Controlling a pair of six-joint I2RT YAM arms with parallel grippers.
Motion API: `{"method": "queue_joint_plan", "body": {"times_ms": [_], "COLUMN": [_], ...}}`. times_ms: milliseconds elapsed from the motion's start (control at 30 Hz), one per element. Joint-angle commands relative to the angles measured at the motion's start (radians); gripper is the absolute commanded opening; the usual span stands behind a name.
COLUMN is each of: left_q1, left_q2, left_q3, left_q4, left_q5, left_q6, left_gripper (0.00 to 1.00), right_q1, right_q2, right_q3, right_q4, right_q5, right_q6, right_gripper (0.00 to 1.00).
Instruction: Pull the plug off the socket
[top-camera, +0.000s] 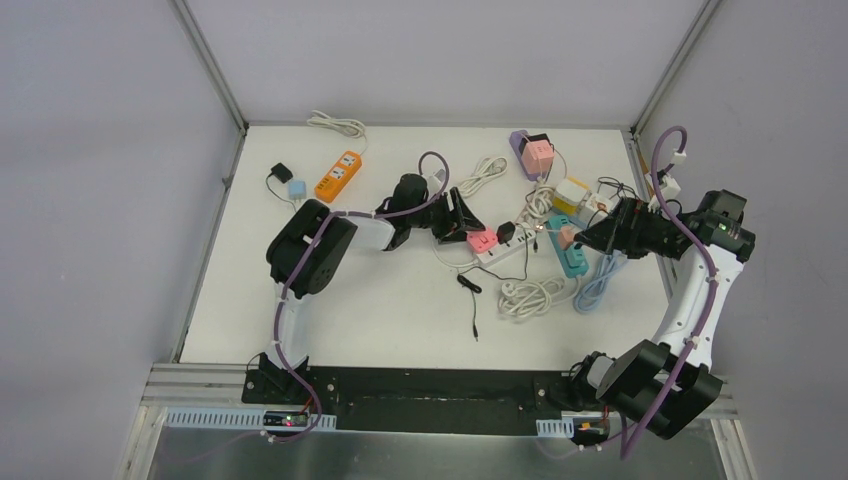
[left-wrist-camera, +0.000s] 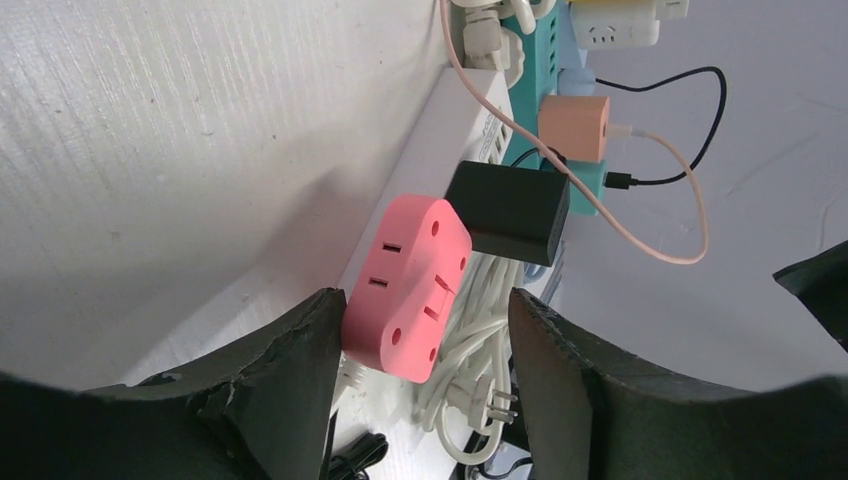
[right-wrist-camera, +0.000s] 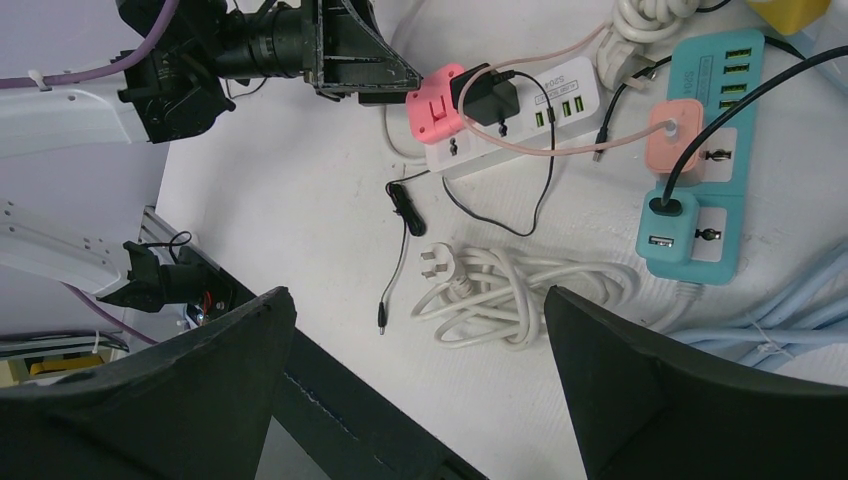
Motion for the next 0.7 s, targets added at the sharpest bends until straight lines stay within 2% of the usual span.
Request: {"method": "queue_joint_plan", "body": {"times_ms": [0,100,267,433,667], "left_q1": [-0.015,-0.029,-0.05,-0.065,-0.082], "left_q2": [-0.046,-0.073,-0.114,-0.123,-0.149], "left_q3": [-0.01,-0.025,-0.026,-0.02,-0.023], "left_q4": [0.074,0.073,0.016,0.042,0.013], "left_q5": [0.029,0.02,-0.018,-0.022,-0.055], "left_q6": [0.077,0.162,0.289,0.315,0.372], "left_gripper": [0.59,0.52,0.5,0.45,0.47], "right_q1": [-0.006,-0.007,-0.007,-0.007,-0.006], "right_q2": [-0.012,-0.012,-0.012,-0.012,-0.022], "right_q3": [-0.001,0.0,-0.004,-0.005,-0.01], "right_q4": [0.037,0.037,0.038,0.042,0.042], "right_q5": [-0.039,-0.039,-0.038,-0.038,-0.038], "right_q6": [0.007,0.007,0.005,0.005,0.005], "right_gripper": [1.0,1.0,1.0,1.0,1.0]}}
